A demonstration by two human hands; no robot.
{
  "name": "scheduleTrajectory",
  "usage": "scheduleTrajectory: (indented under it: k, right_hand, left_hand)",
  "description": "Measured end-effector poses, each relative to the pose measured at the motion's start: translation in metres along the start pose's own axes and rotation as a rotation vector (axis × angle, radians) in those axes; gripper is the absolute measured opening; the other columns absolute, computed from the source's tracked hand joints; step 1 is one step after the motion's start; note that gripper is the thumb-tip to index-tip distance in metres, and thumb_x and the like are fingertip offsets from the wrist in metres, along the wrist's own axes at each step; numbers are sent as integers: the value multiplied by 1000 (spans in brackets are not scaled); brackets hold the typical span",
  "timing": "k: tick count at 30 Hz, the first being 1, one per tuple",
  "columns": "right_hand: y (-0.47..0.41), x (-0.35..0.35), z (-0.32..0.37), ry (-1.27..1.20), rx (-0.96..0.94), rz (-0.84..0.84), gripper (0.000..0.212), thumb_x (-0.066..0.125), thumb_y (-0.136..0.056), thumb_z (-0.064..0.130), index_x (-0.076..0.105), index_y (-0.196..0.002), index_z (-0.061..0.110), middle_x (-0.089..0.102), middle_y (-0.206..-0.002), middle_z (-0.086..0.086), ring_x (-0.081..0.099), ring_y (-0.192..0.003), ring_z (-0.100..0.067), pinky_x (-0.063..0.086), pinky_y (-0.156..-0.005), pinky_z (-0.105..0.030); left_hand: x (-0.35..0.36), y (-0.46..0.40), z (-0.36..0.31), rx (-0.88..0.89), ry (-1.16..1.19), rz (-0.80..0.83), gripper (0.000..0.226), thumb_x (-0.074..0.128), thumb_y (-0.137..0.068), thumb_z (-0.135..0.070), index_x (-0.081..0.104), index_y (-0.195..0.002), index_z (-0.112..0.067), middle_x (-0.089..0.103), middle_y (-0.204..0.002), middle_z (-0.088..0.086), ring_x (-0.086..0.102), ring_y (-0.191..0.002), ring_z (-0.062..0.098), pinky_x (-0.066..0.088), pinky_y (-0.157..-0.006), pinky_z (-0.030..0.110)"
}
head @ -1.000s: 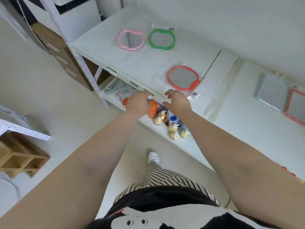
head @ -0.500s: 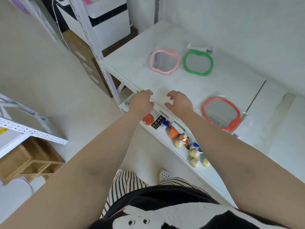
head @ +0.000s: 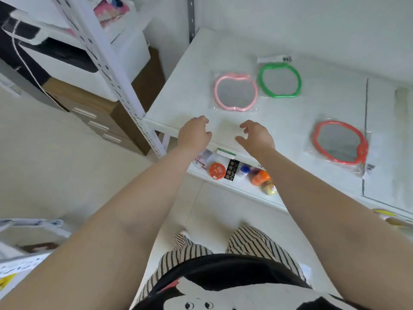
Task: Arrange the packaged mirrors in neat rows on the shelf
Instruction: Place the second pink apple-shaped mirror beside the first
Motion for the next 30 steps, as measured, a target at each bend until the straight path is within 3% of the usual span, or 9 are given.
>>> scheduleTrajectory:
  k: [8,13,18,21,23,26,27,28,30]
  right_hand:
    - [-37,-20,-9,-68,184,-114,45,64,-87,31,52,-128,18,59,-121,-4,57,-108,-23,49,-78,-34]
    - [-83,-26,-16,-165,260,-149,58,65,-85,33,43,-136,16,54,-132,-6,56,-114,-25,46,-79,-32]
    - [-119,-23,-10,-152,285,-48,67,66,-85,32,37,-141,9,52,-133,-13,55,-115,-31,46,-82,-34]
    - [-131,-24,-7,-204,339,-44,65,67,-86,29,38,-137,3,55,-128,-16,55,-112,-34,49,-90,-41]
    - [-135,-23,-8,-318,416,-58,59,67,-86,25,41,-133,0,57,-121,-15,57,-109,-34,48,-89,-42]
    - [-133,-17,-9,-625,551,-65,21,67,-84,16,59,-98,3,60,-96,-12,63,-92,-31,50,-80,-40]
    - [-131,-15,-7,-710,580,-67,11,67,-82,12,61,-86,5,64,-90,-12,65,-90,-31,51,-81,-39]
    - [-128,-14,-6,-765,596,-71,6,68,-82,10,63,-81,6,68,-89,-11,68,-93,-32,52,-87,-38]
    - [-122,-13,-1,-860,607,-103,11,69,-81,9,68,-92,7,72,-93,-11,69,-98,-30,52,-96,-39]
  left_hand:
    - [-3,-60,-11,34,31,57,53,58,-89,-24,42,-138,-11,49,-134,11,52,-121,29,44,-93,35]
    - [-2,-97,-18,9,51,198,63,59,-90,-31,35,-141,-4,42,-141,17,43,-130,33,38,-103,37]
    - [3,-125,-28,4,369,463,55,63,-88,-22,42,-138,-23,57,-132,6,52,-123,26,42,-107,42]
    - [8,-138,-30,-50,425,499,54,60,-88,-16,43,-139,-21,56,-132,8,53,-123,27,43,-107,43]
    - [10,-147,-28,-129,452,460,51,56,-88,-16,45,-137,-14,55,-130,13,56,-118,31,47,-102,43]
    - [10,-160,-18,-252,552,388,36,54,-89,-10,55,-125,-3,61,-102,10,61,-79,23,53,-72,32]
    - [9,-163,-12,-293,586,372,31,55,-90,-8,55,-120,0,60,-97,11,59,-74,22,53,-72,32]
    - [10,-165,-7,-338,635,367,28,56,-90,-6,56,-117,1,61,-94,13,59,-77,23,55,-82,36]
    - [7,-164,0,-406,764,384,14,57,-88,0,57,-102,-2,59,-82,13,58,-76,25,51,-97,39]
Point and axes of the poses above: each hand's wrist, its own y-axis away from the middle knuckle, its own x-axis out of the palm, z = x × y, the point moved 4 cm from there along -y, towards the middle knuckle
